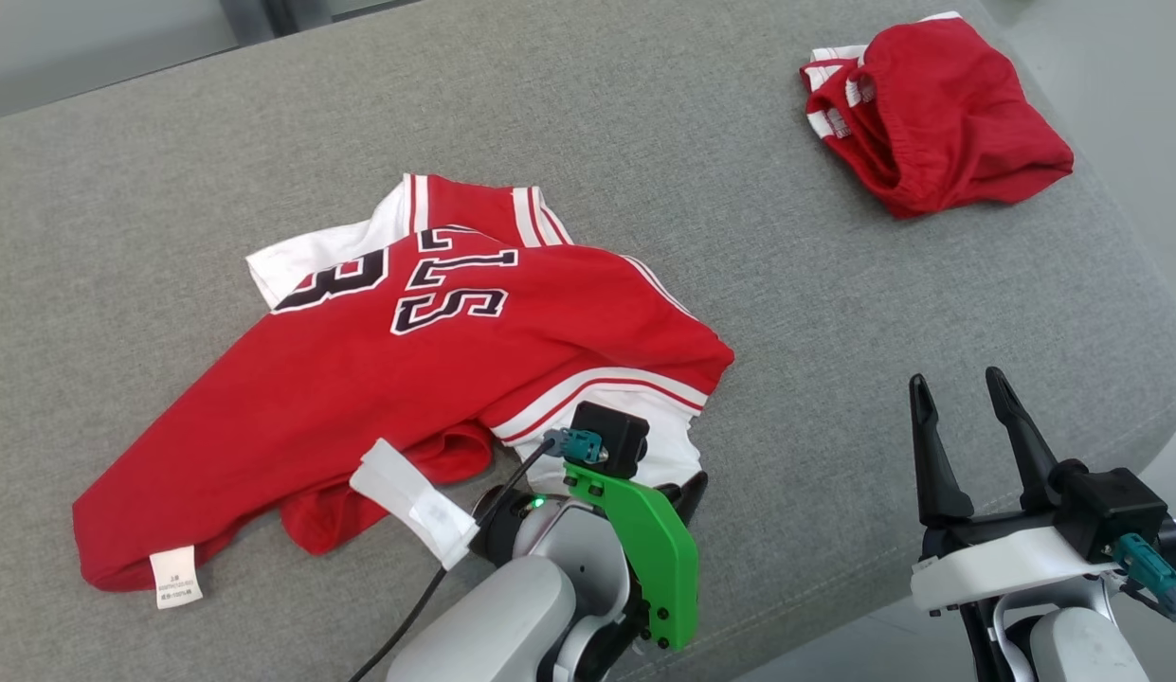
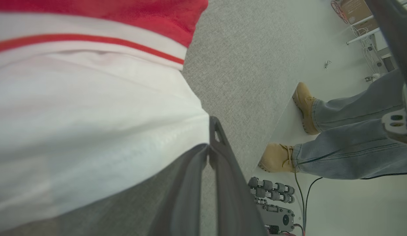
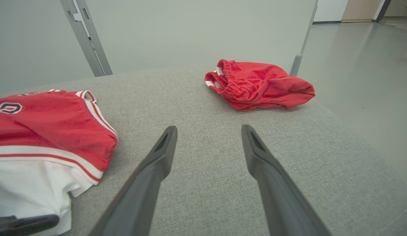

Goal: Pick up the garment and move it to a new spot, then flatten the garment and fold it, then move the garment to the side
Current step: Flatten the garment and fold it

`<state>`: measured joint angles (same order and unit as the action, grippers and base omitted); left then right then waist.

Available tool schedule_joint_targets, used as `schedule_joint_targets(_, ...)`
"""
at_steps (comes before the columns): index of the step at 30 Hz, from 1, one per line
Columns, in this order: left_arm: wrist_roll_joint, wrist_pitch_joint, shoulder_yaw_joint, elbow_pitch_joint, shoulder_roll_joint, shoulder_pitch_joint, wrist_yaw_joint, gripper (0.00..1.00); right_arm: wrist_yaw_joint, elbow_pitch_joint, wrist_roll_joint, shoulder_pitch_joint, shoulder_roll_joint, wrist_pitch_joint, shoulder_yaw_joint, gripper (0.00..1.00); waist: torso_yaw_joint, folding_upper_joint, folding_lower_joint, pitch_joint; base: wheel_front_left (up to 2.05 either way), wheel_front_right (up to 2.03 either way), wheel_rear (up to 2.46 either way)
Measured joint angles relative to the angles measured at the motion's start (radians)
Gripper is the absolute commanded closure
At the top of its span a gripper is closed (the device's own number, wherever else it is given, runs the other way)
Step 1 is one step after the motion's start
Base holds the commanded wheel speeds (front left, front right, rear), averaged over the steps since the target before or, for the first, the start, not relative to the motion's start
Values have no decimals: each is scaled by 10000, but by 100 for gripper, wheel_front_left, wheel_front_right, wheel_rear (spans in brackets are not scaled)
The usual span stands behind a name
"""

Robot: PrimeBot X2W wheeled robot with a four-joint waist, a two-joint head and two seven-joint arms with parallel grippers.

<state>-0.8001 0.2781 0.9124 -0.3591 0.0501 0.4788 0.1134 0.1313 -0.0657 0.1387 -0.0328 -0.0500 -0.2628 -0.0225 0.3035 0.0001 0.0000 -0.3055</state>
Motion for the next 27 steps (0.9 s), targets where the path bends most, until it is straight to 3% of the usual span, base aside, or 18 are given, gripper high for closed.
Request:
schedule_joint_targets(6, -518, 117, 213, 869, 42, -262, -249, 0, 0, 88, -334, 57, 4, 0, -88, 0, -308, 0, 0, 293, 0, 0, 0)
schedule_joint_targets(10, -523, 159, 207, 1910, 583, -604, -226, 0, 0, 245, -591, 103, 2, 0, -328, 0, -616, 0, 0, 501, 0, 0, 0)
schedule_joint_targets(16, 320, -579, -33, 3060, 1868, -1032, 305, 0, 0, 460, -890, 350, 4, 0, -744, 0, -1195, 0, 0, 877, 0, 0, 0)
schedule_joint_targets(27, 174, -2485, -1630, 3453, 2928, -2240, 1198, 0, 0, 560, -1151, 972, -13, 0, -980, 0, -2641, 0, 0, 1705, 0, 0, 0)
